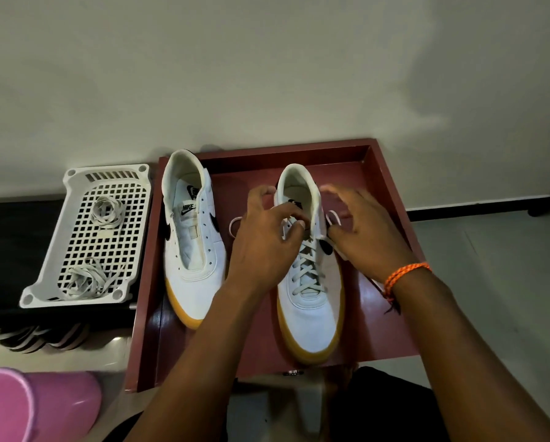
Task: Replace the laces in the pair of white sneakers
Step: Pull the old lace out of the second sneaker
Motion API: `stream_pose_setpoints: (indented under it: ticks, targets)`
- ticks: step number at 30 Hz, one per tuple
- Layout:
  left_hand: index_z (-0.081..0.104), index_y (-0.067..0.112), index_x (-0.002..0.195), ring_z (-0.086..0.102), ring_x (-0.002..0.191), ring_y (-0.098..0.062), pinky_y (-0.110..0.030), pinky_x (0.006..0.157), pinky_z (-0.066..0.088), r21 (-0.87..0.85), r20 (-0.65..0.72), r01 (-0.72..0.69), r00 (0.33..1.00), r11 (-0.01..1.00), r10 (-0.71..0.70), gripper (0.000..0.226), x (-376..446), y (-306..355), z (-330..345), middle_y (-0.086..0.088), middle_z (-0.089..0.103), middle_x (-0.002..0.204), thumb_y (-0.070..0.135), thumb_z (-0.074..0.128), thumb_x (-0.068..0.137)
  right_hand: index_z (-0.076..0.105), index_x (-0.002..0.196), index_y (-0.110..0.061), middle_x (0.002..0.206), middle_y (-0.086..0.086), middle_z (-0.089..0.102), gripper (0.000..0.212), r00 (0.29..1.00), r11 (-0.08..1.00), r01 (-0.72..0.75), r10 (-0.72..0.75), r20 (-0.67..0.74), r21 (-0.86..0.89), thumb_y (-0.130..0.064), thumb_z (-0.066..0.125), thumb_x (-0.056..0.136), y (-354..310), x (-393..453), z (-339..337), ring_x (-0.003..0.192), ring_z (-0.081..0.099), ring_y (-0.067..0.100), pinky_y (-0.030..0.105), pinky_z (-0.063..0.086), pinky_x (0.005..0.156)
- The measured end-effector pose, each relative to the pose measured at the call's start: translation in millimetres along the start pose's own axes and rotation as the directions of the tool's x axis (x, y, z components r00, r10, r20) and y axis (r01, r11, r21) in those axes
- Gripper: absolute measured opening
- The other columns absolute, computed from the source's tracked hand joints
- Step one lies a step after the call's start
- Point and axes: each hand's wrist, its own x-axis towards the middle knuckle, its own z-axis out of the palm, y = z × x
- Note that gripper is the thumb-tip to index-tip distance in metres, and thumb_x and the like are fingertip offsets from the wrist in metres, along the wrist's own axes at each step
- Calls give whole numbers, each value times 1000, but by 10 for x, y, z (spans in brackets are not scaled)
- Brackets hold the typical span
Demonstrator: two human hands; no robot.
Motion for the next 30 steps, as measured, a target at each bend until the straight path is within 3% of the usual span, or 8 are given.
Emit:
stream_pose_setpoints:
  ticks: [2,4,12,17,22,24,27,30]
  targets:
    - [78,33,108,62,112,-13,-25,78,48,18,15,-6,1000,1000,6,14,-1,10,-18,5,38,156,31,73,94,48,149,-49,144,-11,48,73,987,987,46,-69,144,156,-16,74,90,-51,-12,-16,126,54,7,24,49,95]
    - [78,34,105,61,115,-13,-20,75,46,10,21,5,1000,1000,-5,13,3,7,-39,4,40,156,30,76,92,47,150,-46,146,-10,45,74,964,995,60,-77,255,74,-25,81,88,-14,-30,21,127,51,9,15,43,93]
    - [77,44,95,63,129,-18,-49,105,55,-147,-30,14,999,989,-19,15,51,-35,-64,3,58,152,34,74,85,60,125,-39,123,-8,64,50,990,996,86,-88,111,21,-28,86,83,67,8,123,105,65,13,30,58,85]
    - [81,25,94,64,122,-6,-7,89,48,-126,-4,-23,1000,992,23,20,37,19,-99,-1,61,151,7,72,93,61,115,-33,106,-6,69,46,995,997,72,-74,68,35,-23,86,78,17,-20,122,87,68,10,24,59,73]
    - [79,24,89,70,117,-18,-39,87,62,-73,34,-68,997,995,71,28,36,5,-86,-5,54,159,1,63,92,59,106,-39,102,-1,71,45,996,997,57,-60,61,47,-25,87,74,40,-21,107,92,68,16,38,63,76]
    - [77,25,87,70,117,-17,-38,84,64,-93,47,-75,996,993,80,34,43,-21,-95,-5,52,160,-4,60,91,59,104,-38,98,-1,72,45,996,997,58,-61,59,58,-23,88,73,50,-20,97,89,70,18,43,63,75]
    - [82,23,90,70,119,-17,-29,89,60,-107,3,-73,997,992,74,34,58,-89,-123,-2,68,143,0,58,86,63,106,-37,99,-7,73,45,996,991,87,-90,21,97,-18,87,74,69,-28,81,86,72,17,45,63,76]
    - [80,27,91,75,92,-16,-47,74,64,-167,-10,-37,999,985,36,39,53,-130,-128,9,75,117,14,44,85,67,122,-39,119,-19,71,52,992,984,123,-124,3,128,-20,88,79,78,-33,64,107,68,6,32,59,94]
